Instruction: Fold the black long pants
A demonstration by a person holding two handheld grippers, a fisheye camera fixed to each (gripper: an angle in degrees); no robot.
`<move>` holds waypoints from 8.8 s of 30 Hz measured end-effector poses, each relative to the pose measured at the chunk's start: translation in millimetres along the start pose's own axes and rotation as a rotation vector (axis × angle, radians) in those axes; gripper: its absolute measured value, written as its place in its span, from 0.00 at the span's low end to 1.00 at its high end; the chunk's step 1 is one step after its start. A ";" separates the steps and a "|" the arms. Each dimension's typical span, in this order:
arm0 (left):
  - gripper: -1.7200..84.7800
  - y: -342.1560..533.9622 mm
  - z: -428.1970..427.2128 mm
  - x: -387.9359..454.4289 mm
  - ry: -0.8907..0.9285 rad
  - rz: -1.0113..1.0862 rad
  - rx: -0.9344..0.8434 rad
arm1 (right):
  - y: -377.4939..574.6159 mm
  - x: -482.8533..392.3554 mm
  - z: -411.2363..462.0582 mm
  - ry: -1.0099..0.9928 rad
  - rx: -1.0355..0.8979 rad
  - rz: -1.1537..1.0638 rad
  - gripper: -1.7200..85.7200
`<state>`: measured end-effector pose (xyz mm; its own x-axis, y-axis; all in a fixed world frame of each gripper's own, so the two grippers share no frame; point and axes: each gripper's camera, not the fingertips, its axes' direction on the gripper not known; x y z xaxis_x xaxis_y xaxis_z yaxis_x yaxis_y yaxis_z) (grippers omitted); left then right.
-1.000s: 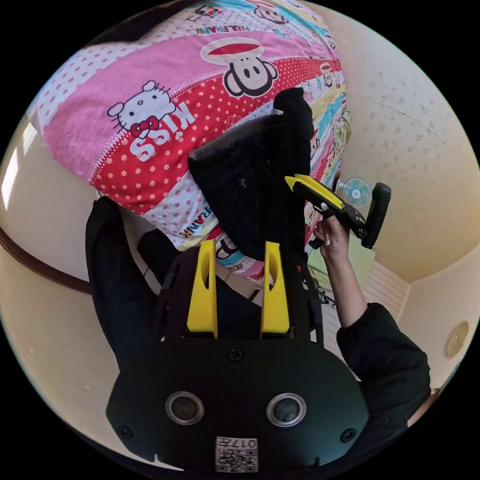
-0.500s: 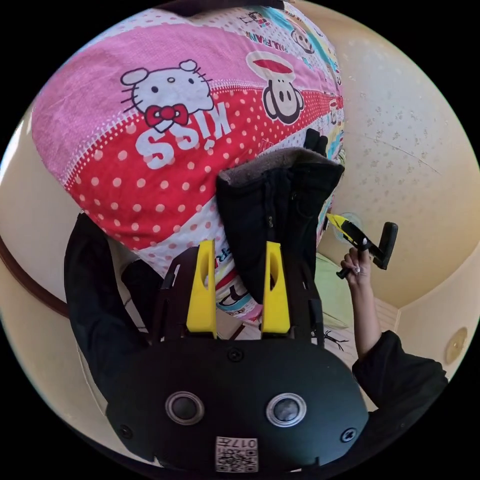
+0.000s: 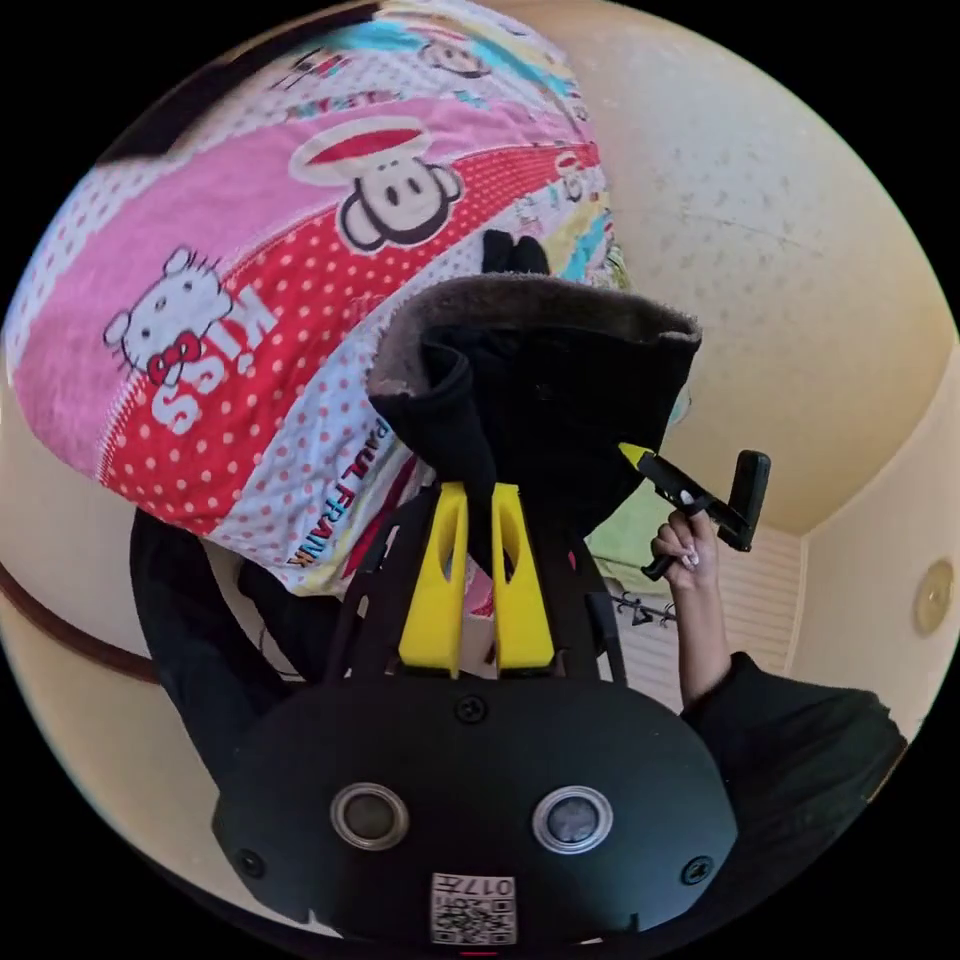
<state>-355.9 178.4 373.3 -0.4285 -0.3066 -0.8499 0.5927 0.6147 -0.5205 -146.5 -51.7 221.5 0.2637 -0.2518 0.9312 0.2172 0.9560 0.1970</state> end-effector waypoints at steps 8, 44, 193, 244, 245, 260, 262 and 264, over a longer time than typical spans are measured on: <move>0.07 73.9 -211.0 237.5 -0.110 0.617 0.374 | 146.1 -68.0 -275.5 -0.225 0.579 -0.101 0.07; 0.13 -264.9 154.4 249.5 -0.461 0.509 0.243 | -58.9 185.1 -360.4 0.142 0.502 0.417 0.11; 0.09 -140.7 -258.7 -287.8 -0.319 0.244 -0.858 | 487.3 235.5 163.6 -0.494 -0.023 0.408 0.12; 0.08 -247.7 -181.2 -298.6 0.002 0.357 -0.391 | 517.4 292.7 -16.4 -0.731 0.345 0.518 0.22; 0.09 -251.3 -175.3 -289.1 -0.005 0.387 -0.408 | 529.8 288.6 -14.2 -0.712 0.343 0.545 0.22; 0.06 -190.5 -85.8 -220.4 0.050 0.599 -0.449 | 527.5 170.8 16.6 -0.602 0.478 0.397 0.09; 0.06 -192.2 -99.6 -230.5 -0.041 0.553 -0.409 | 522.5 172.7 29.7 -0.633 0.466 0.434 0.09; 0.07 -191.6 -82.1 -248.0 -0.137 0.546 -0.460 | 528.4 184.5 47.7 -0.582 0.411 0.557 0.09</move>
<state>-419.2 196.4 690.5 -0.0465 0.0616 -0.9970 0.3384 0.9400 0.0423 -28.0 414.1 512.1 -0.3111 0.2729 0.9104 -0.1826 0.9229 -0.3390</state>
